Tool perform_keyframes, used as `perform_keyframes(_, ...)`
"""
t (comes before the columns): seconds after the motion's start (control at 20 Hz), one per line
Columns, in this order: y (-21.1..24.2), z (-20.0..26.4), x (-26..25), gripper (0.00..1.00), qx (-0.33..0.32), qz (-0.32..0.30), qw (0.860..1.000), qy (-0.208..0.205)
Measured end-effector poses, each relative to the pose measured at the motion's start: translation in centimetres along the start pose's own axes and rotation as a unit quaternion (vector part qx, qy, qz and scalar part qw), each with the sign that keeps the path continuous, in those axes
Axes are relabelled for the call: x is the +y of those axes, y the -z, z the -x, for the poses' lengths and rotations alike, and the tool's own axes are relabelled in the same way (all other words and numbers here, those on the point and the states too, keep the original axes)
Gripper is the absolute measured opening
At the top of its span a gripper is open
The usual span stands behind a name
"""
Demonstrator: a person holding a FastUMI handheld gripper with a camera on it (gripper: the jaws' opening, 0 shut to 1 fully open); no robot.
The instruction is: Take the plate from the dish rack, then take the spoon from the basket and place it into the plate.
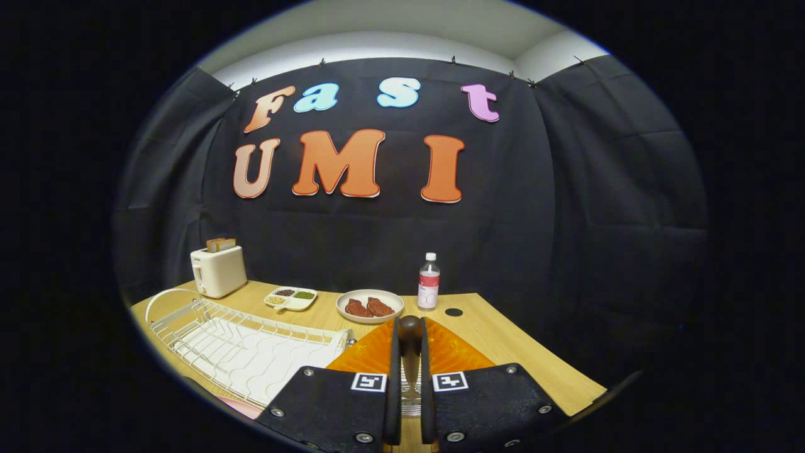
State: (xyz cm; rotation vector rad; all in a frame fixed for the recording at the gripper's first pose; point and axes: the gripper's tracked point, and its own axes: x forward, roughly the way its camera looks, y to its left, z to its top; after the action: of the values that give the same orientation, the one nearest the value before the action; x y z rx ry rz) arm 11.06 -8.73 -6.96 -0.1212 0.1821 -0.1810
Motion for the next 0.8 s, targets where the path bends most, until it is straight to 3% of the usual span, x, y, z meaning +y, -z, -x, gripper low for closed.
perform_keyframes(0.5, -5.7, 6.1, 3.1, 0.12, -0.05, -0.004, 0.997, -0.056)
perform_keyframes(0.8, -5.1, 9.7, 7.5, 0.12, -0.047, 0.007, 0.991, -0.123)
